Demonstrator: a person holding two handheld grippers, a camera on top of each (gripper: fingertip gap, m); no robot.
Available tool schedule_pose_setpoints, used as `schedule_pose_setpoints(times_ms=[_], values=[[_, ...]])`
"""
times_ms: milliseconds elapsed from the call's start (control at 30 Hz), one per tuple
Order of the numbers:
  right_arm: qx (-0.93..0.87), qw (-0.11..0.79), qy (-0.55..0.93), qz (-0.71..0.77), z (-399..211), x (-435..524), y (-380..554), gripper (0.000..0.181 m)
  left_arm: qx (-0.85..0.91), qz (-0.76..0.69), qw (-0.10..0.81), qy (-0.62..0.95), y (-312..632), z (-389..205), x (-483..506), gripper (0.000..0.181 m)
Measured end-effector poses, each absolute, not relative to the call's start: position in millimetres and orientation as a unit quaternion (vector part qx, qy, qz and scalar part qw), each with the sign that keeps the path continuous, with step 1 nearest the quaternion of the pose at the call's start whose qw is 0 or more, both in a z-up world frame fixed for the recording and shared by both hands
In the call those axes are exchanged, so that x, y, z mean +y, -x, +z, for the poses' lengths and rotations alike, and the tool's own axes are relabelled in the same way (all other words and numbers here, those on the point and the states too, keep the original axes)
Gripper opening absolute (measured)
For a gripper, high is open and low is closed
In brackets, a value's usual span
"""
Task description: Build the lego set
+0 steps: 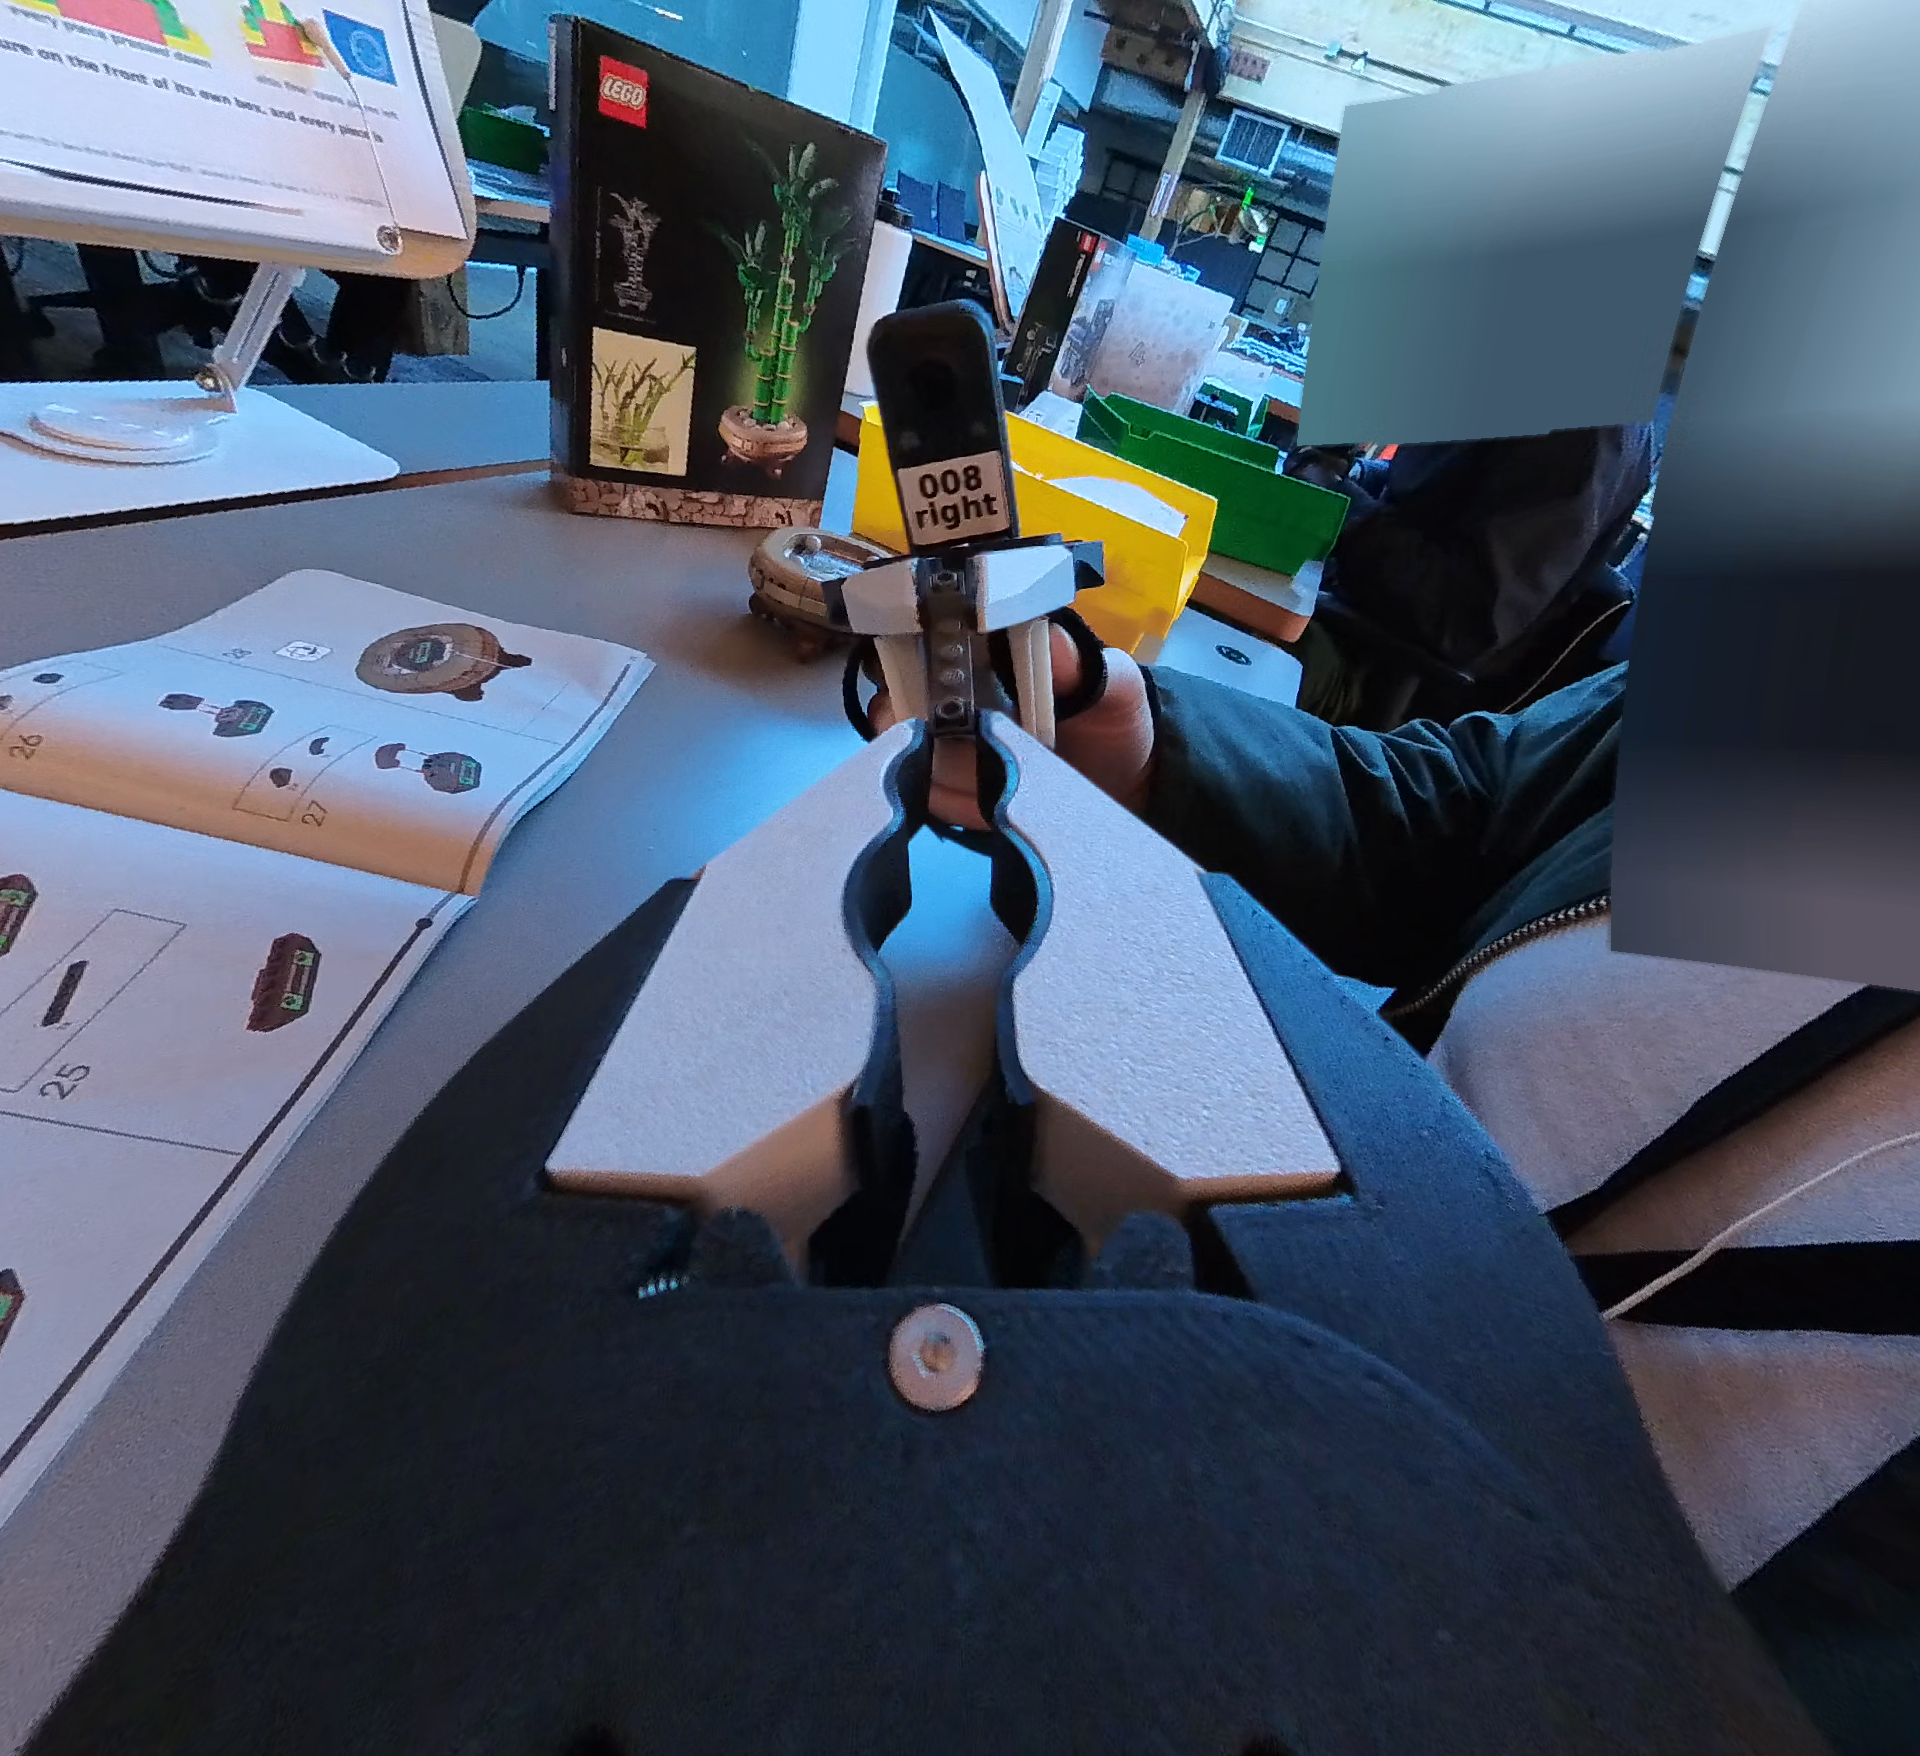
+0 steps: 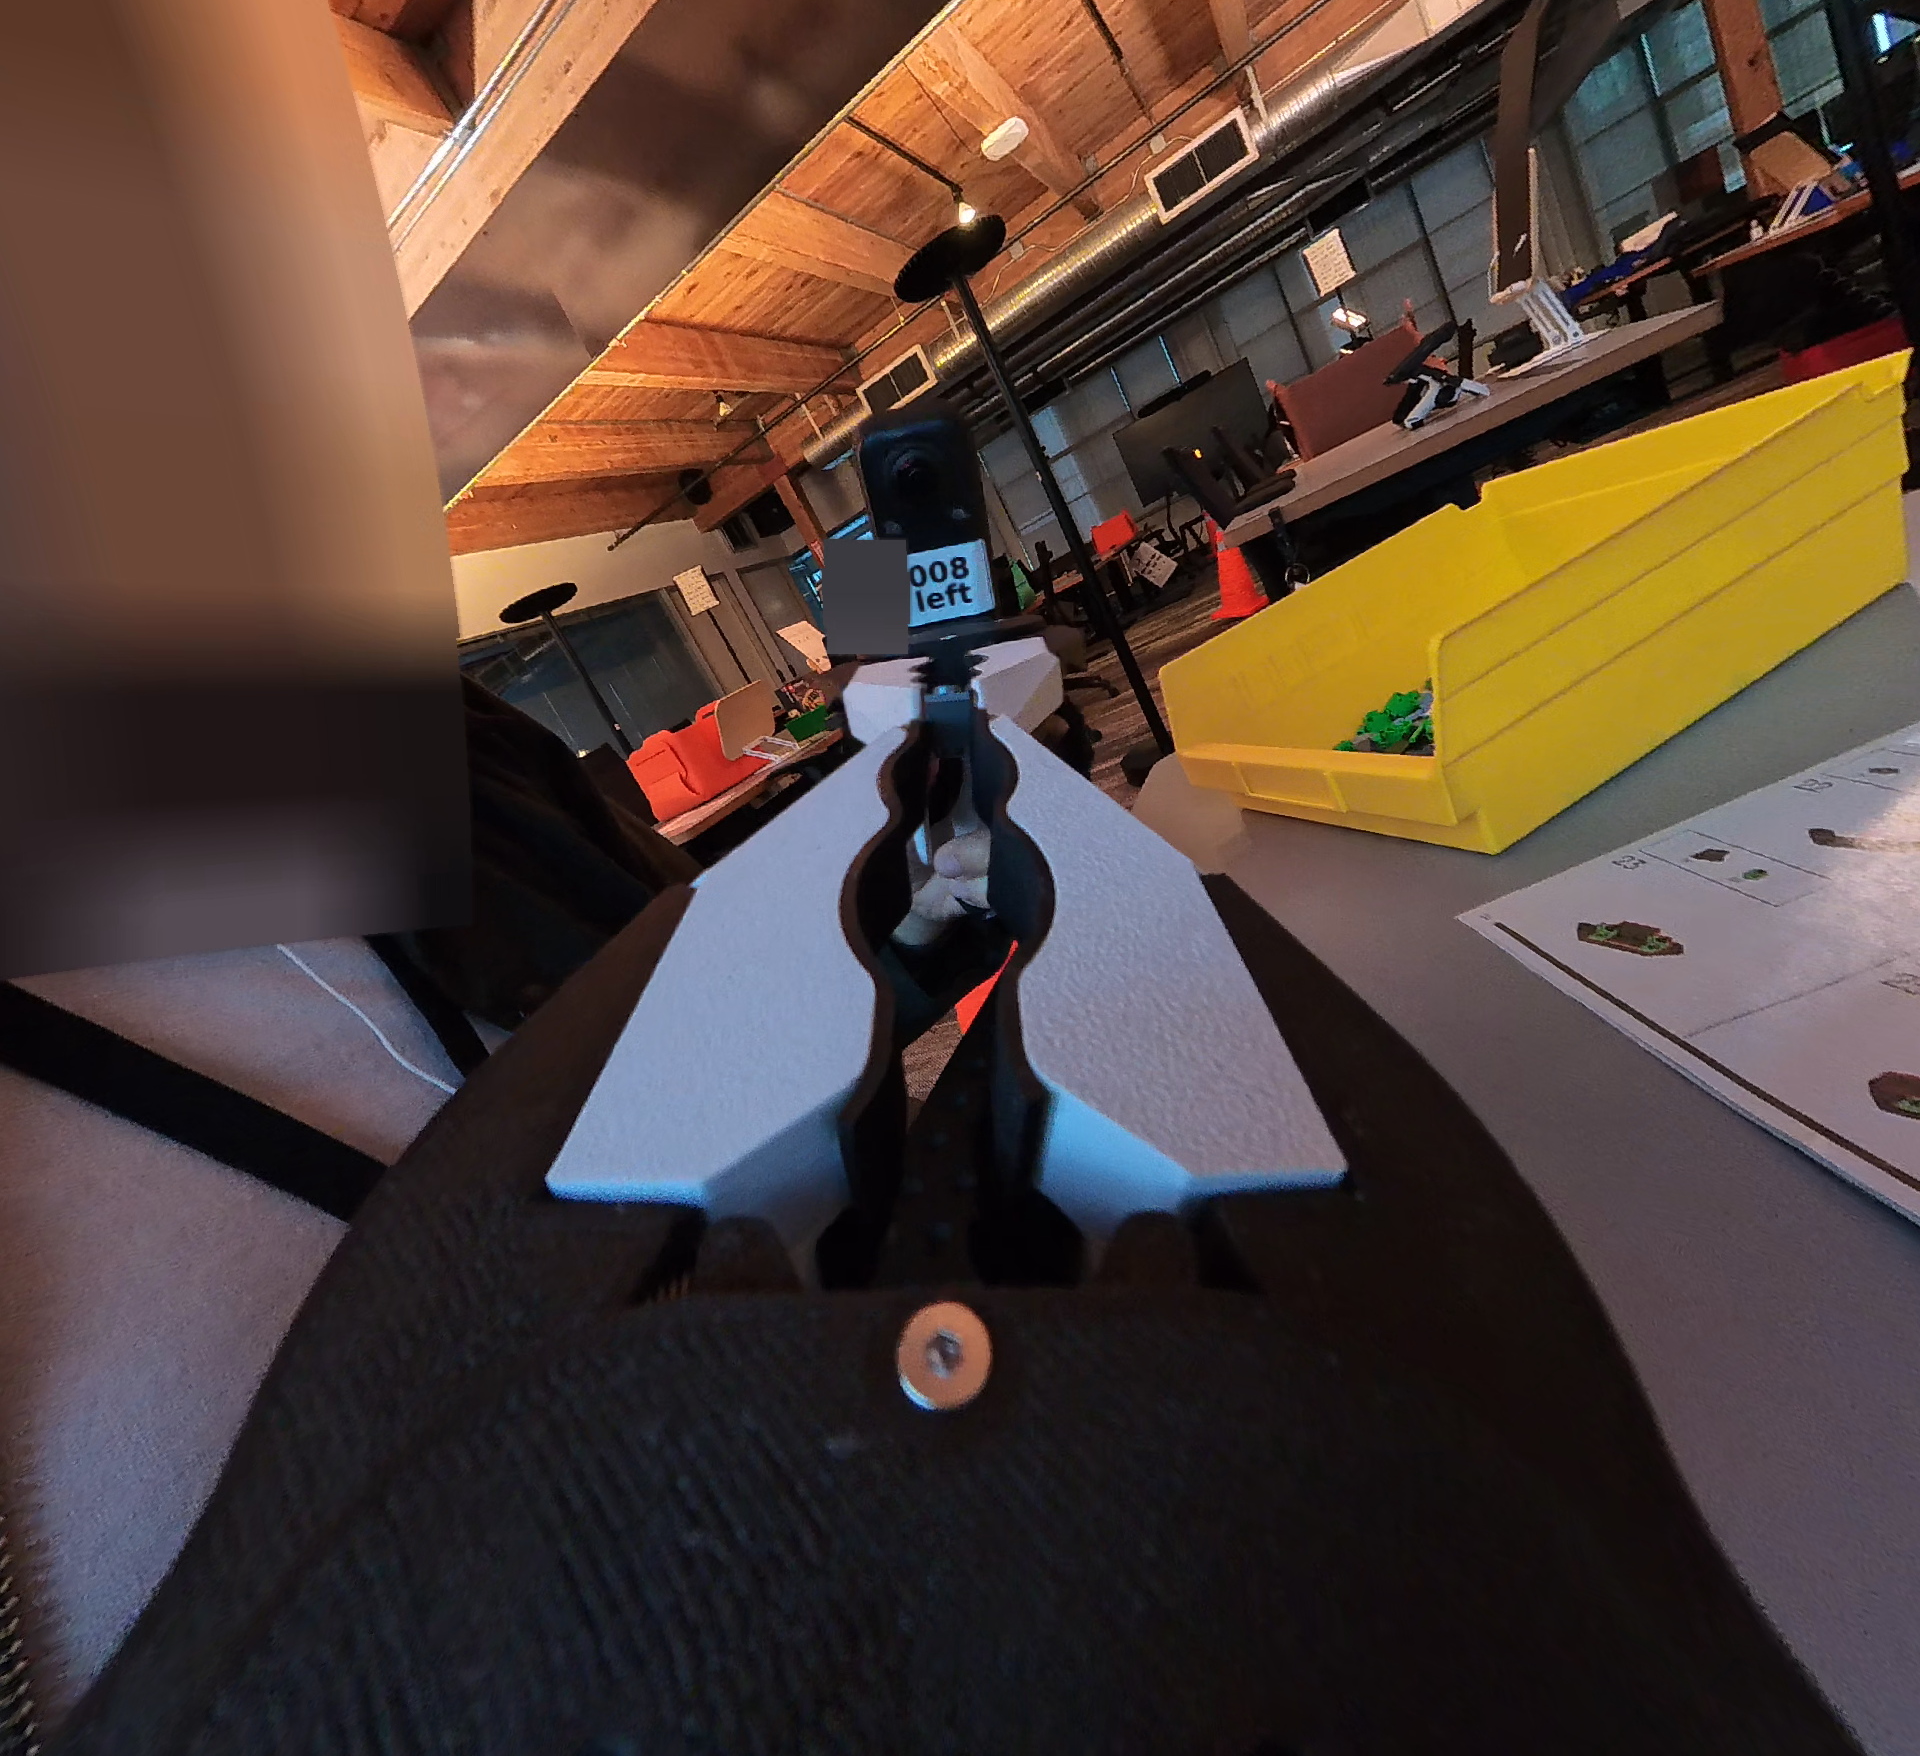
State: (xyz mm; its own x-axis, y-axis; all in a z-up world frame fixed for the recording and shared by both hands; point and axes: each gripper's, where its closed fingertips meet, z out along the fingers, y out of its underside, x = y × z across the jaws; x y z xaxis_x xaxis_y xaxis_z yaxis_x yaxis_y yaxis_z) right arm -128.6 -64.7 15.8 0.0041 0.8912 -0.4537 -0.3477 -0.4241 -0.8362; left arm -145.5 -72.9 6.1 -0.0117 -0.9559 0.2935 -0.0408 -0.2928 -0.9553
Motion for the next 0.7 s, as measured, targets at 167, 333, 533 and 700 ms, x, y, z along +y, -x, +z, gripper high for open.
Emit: schedule_pose_setpoints(times_ms=[167,333,533,700], values=[[-0.259,0.473,0.529,0.656,15.6,-65.2,129.4,0.006,0.435,-0.558,0.417,0.57,147.2,7.8,-72.9,0.008],[-0.26,0.483,0.528,0.649,16.9,-64.3,128.4,0.005,0.444,-0.532,0.439,0.572,149.6,7.0,-70.8,0.021],[-0.258,0.481,0.529,0.651,16.4,-63.7,128.7,0.005,0.449,-0.519,0.443,0.577,147.7,4.0,-70.3,0.019],[-0.255,0.481,0.528,0.651,17.0,-63.0,128.0,0.005,0.442,-0.531,0.433,0.579,148.3,4.0,-70.3,0.017]])
